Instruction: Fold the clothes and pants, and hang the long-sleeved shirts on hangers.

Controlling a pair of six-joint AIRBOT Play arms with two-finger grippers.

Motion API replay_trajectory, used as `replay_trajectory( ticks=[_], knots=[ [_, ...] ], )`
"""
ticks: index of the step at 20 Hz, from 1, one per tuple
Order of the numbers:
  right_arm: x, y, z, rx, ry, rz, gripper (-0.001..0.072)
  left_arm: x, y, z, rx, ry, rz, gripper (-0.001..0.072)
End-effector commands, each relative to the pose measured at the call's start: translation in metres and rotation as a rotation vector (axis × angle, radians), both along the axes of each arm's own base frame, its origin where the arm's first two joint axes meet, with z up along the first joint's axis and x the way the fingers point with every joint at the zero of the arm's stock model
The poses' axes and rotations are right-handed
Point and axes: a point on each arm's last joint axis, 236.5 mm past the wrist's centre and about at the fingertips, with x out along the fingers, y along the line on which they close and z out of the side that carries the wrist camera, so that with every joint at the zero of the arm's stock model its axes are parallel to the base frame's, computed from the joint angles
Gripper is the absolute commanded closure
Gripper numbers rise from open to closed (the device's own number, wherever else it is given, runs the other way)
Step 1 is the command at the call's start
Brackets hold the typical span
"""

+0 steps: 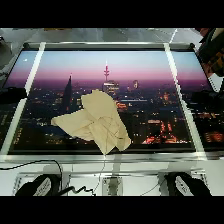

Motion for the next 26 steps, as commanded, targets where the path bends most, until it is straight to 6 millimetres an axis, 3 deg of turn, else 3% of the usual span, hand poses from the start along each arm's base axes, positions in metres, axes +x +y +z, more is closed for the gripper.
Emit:
replay_trajectory(
  ticks=[1, 13, 16, 19, 21, 23, 26],
  knots=[
    [0.0, 0.0, 0.001, 0.0, -0.001, 0.0, 0.0699, 0.0, 0.0, 0.001, 0.0, -0.001, 0.0, 0.0693],
    [0.0, 0.0, 0.001, 0.002, -0.002, 0.0, 0.0699, 0.0, 0.0, 0.001, 0.001, -0.001, 0.0, 0.0694],
    [0.003, 0.009, 0.002, 0.044, -0.016, 0.007, 0.0699, 0.0, -0.001, 0.001, -0.006, -0.004, -0.002, 0.0693],
    [-0.002, 0.032, -0.007, 0.139, 0.022, 0.051, 0.0699, 0.0, -0.002, 0.001, -0.007, -0.004, -0.002, 0.0694],
    [-0.031, 0.058, -0.038, 0.167, 0.185, 0.185, 0.0699, 0.002, -0.008, 0.001, -0.035, -0.01, -0.008, 0.0694],
    [-0.066, 0.093, -0.072, 0.262, 0.338, 0.338, 0.0698, 0.003, -0.015, 0.002, -0.071, -0.017, -0.017, 0.0694],
    [-0.09, 0.161, -0.107, 0.461, 0.396, 0.482, 0.0697, 0.005, -0.024, 0.004, -0.116, -0.03, -0.025, 0.0693]
  ],
)
